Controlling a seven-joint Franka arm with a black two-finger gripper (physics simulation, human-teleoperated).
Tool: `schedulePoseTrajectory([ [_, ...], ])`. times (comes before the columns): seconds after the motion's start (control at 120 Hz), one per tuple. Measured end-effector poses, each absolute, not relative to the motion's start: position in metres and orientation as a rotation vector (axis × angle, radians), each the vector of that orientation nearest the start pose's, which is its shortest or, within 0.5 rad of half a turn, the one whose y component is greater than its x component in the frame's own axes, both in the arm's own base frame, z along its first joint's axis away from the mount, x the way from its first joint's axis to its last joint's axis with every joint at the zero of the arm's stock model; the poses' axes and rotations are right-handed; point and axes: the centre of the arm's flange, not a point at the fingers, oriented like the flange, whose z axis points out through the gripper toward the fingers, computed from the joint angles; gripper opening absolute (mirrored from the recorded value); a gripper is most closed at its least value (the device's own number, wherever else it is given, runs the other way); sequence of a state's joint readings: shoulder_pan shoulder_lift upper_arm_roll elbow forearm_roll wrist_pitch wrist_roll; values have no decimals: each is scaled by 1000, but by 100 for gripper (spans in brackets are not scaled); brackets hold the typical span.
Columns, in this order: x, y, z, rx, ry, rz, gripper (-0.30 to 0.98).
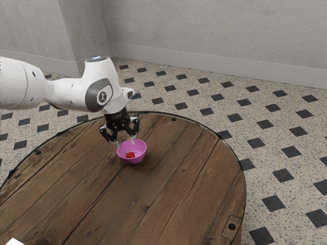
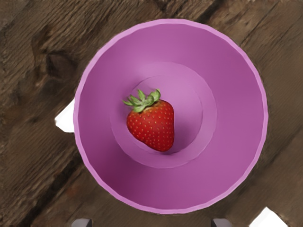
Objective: Take strawberry from the bowl
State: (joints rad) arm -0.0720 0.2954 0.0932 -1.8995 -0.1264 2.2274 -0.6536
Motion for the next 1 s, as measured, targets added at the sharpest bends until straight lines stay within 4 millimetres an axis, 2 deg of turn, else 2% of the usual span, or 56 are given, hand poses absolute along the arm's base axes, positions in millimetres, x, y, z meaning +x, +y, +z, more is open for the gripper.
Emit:
schedulePoseTrajectory([
  [0.067, 625, 8, 345, -2965, -1271, -29, 28],
  [0.158, 632, 12, 321, -2902, -1386, -8, 27],
  [0.233, 634, 15, 309, -2856, -1464, 4, 27],
  [0.467, 642, 15, 312, -2771, -1632, -35, 26],
  [0.567, 651, 15, 301, -2735, -1680, -33, 26],
  [0.75, 653, 17, 276, -2669, -1757, -9, 26],
  [1.0, 663, 14, 264, -2625, -1822, -42, 26],
])
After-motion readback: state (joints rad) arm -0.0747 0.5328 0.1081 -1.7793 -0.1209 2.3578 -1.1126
